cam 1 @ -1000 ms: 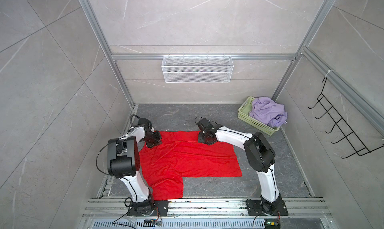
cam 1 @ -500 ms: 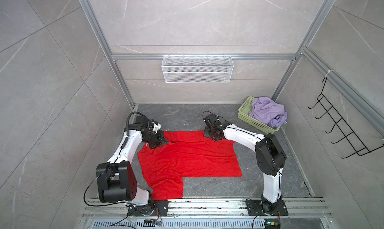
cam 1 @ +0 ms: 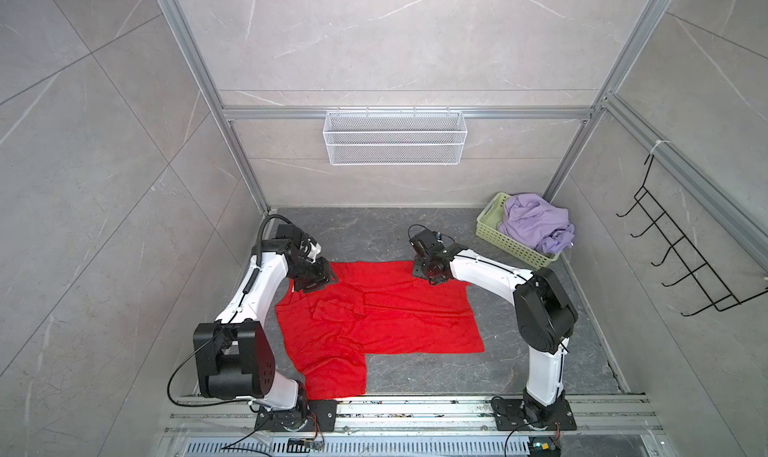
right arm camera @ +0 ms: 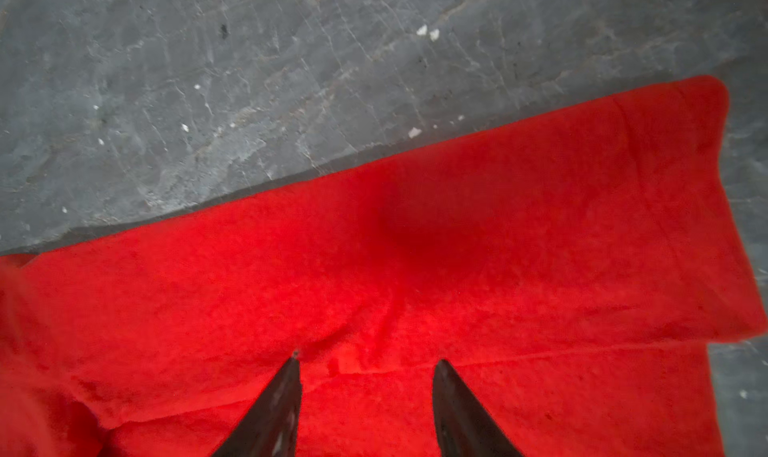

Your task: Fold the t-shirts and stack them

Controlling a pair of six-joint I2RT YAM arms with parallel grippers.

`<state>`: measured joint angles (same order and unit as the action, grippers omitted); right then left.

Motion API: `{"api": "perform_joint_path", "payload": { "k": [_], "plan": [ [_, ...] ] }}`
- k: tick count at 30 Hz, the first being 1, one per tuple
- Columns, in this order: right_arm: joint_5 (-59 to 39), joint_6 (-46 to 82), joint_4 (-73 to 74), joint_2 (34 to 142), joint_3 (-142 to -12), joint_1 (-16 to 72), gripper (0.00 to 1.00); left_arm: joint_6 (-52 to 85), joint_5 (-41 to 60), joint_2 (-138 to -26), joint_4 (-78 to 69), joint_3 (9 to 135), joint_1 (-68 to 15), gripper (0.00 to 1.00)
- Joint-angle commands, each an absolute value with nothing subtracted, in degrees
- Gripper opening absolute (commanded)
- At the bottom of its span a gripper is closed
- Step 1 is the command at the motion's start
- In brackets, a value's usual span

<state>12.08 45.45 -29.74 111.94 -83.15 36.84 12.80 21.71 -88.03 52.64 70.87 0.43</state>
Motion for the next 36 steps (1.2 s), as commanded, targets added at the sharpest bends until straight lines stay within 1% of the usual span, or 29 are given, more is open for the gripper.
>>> {"api": "perform_joint_path", "payload": {
  "k": [1,8,11,15,19,22,27,33,36],
  "plan": [
    [13.36,46.71,-30.26,109.61,-81.51,36.91,0.53,18.48,12.48,-92.37,46.34,70.24,2.47,0.51],
    [14.09,47.45,-29.72,108.54,-79.71,36.89,0.53,22.58,10.98,-100.53,40.16,70.88,9.36,0.50],
    [14.70,47.59,-29.44,107.52,-78.93,36.83,0.54,22.68,9.87,-102.73,39.62,70.75,10.40,0.49],
    [14.86,47.73,-29.60,106.80,-78.75,36.58,0.54,23.26,12.71,-105.75,37.92,70.83,10.63,0.48],
    [10.51,47.12,-29.23,105.77,-76.95,36.65,0.54,24.74,13.84,-107.73,36.65,71.43,10.63,0.47],
    [7.10,47.40,-27.81,103.89,-72.74,36.64,0.54,25.14,14.37,-108.92,36.61,71.87,10.63,0.44],
    [7.38,50.51,-25.16,101.44,-65.27,36.58,0.55,25.31,15.04,-110.48,36.48,71.72,10.63,0.36],
    [8.26,55.02,-21.27,103.66,-60.78,36.48,0.55,24.95,15.40,-111.35,36.23,71.63,10.74,0.18],
    [8.52,56.15,-20.28,104.60,-60.09,36.38,0.55,24.60,15.38,-111.15,36.67,71.96,10.73,0.13]
  ]
}}
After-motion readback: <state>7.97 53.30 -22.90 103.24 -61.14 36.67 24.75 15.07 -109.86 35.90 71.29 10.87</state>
